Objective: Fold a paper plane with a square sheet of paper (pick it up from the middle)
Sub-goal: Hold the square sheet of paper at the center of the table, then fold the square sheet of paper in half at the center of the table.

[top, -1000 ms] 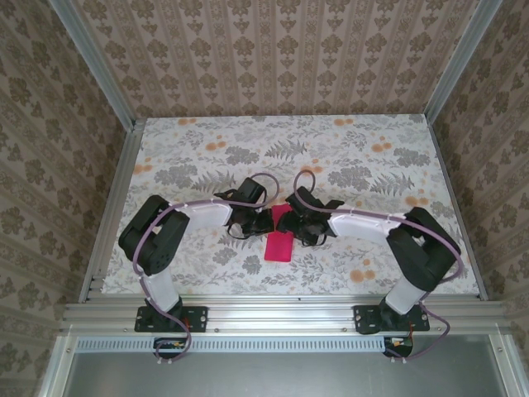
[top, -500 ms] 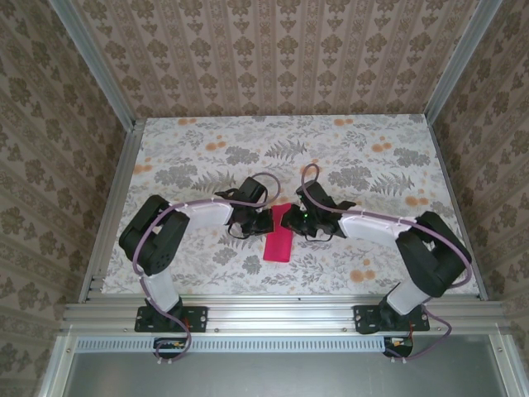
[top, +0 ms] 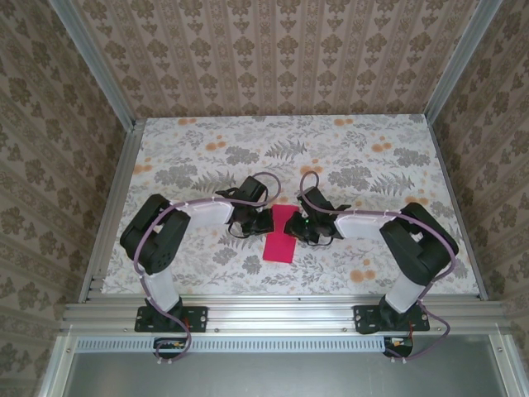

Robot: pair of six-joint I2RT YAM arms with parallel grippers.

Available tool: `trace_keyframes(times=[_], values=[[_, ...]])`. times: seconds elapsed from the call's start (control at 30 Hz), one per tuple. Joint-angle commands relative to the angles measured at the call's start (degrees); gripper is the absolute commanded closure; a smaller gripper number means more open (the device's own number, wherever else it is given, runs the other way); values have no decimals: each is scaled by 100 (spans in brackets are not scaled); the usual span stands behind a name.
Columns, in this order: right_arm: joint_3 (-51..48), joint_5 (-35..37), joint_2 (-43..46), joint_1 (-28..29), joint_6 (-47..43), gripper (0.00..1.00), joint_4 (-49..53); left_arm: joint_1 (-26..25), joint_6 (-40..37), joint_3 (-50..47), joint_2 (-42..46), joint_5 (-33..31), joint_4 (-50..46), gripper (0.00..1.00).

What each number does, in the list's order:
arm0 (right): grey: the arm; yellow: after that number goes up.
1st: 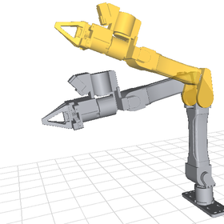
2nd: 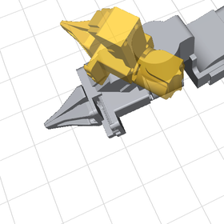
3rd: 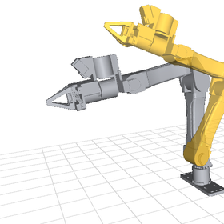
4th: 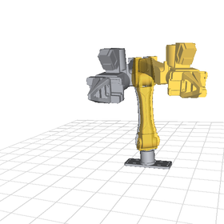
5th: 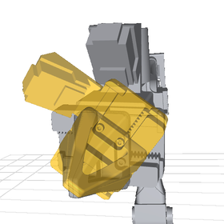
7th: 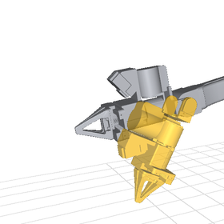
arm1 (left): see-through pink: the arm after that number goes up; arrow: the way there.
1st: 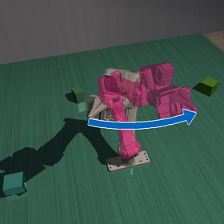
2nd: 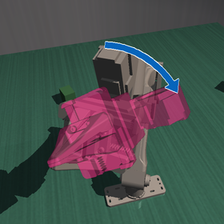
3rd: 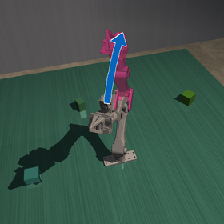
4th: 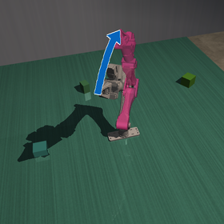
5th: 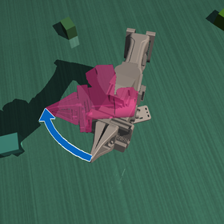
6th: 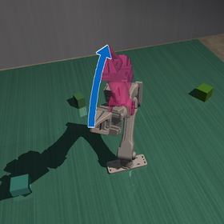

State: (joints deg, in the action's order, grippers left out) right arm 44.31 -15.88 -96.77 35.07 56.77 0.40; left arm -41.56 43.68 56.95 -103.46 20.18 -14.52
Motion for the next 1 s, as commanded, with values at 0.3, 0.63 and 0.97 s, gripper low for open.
trace_keyframes(times=[0.3,0.63,0.97], values=[[-213,-351,384,-29,-91,75,-40,-36,-174,-29,-271,-164,-306,100],[-541,-842,354,219,97,75,-526,-55,-185,31,-304,-146,-332,100],[-680,-585,462,237,-73,74,-108,-67,-202,53,-352,-138,-358,100]])
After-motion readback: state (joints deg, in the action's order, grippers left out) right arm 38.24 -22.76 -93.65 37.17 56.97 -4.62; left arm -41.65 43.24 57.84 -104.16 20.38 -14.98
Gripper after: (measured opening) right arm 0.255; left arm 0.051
